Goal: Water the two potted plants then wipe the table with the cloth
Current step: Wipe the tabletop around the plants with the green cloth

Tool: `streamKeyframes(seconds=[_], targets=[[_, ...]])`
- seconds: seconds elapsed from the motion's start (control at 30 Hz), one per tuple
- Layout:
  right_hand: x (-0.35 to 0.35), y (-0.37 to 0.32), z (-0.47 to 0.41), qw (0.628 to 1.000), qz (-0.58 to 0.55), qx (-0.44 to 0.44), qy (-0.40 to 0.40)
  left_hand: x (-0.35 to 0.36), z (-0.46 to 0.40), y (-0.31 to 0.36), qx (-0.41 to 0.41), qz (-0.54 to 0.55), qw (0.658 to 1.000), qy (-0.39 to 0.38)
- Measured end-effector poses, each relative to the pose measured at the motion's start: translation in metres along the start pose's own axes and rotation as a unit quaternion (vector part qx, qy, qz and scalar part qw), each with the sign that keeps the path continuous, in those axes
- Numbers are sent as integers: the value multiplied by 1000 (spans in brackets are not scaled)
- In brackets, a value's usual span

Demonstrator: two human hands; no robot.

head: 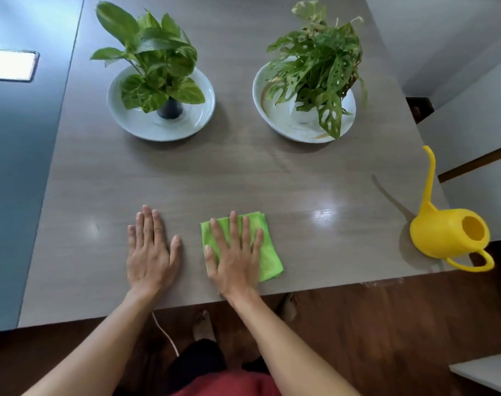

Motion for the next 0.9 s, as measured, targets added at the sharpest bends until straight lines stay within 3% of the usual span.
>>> streamKeyframes(seconds=[0.13,0.4,0.53,0.63,0.7,0.8,0.9], targets=[[-8,40,3,1000,8,-9,-1,0,-2,3,-13,-3,1000,-7],[-52,220,-37,977,33,208,-9,1,-1,3,-14,-9,1000,-3],[-68,255,-106,965,23,260,-11,5,-1,4,-19,-17,1000,8],[-64,218,-160,965,7,263,-3,5,-2,4,-20,-17,1000,9],[-52,163,-176,975,-1,221,-7,5,-2,4,-17,-16,1000,13],[-29,67,-155,994,-18,105,15,4,-2,4,-17,-14,1000,11],[-12,16,-97,998,-25,-49,-21,2,-2,4,-15,-14,1000,8]])
Point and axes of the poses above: each hand's wrist, its own z-axis away from the middle knuckle, its own x-axis out of the palm, y = z × x, the point moved 1 cm from there along -z, towards the middle knuckle
